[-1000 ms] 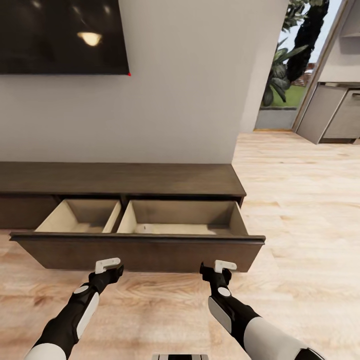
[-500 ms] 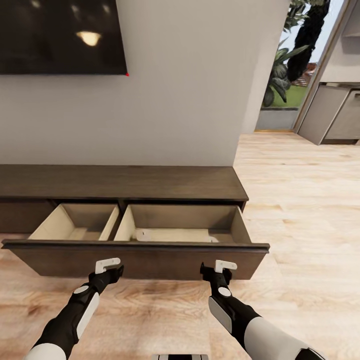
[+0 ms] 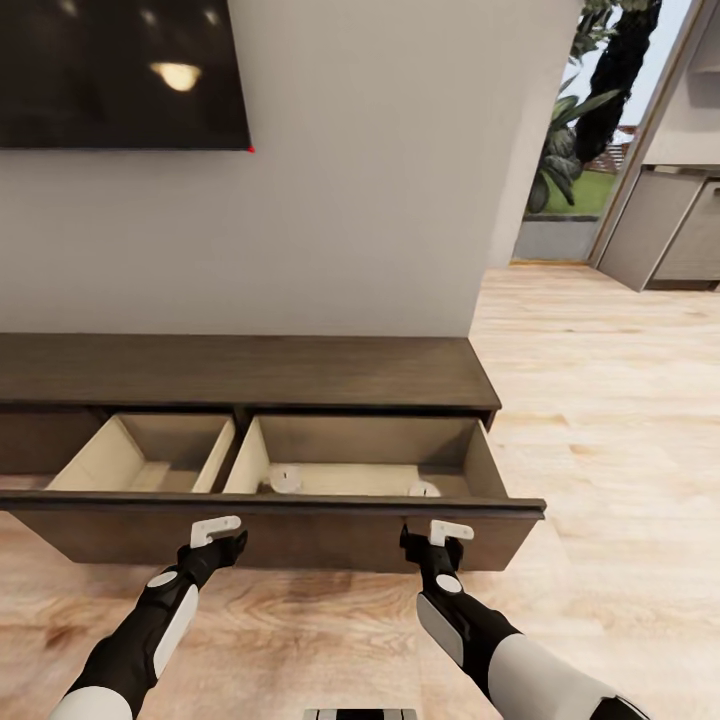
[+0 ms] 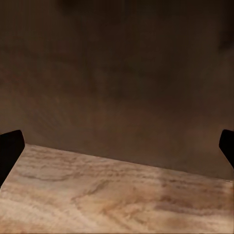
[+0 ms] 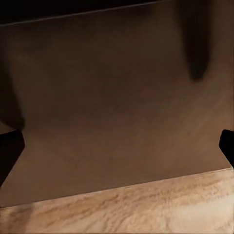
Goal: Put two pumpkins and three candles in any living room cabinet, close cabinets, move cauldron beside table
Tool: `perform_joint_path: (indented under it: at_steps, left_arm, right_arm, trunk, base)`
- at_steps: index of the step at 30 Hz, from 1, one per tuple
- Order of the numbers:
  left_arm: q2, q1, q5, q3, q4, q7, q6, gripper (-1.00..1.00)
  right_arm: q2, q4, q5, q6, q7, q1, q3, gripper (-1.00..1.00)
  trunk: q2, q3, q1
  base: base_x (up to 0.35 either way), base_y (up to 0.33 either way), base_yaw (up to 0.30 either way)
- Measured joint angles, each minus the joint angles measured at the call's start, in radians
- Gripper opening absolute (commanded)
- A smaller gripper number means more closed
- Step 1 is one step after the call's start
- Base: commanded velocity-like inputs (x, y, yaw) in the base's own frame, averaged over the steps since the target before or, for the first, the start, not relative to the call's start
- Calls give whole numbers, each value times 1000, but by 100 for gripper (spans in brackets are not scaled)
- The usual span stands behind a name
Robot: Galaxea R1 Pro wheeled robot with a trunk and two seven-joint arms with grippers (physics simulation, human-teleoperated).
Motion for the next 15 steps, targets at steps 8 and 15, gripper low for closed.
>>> perform_joint_path:
  at_steps: [8,15]
  left_arm:
    - [0,0,0,1,0,0,0,100]
    - [1,0,0,1,0,0,0,100]
  right_arm:
    - [0,0,2,0,0,0,-1,100]
    - [0,0,1,1,0,0,0,100]
  trunk:
    - [0,0,0]
    - [0,0,0]
  base:
    - [232,0,0]
    - [119,0,0]
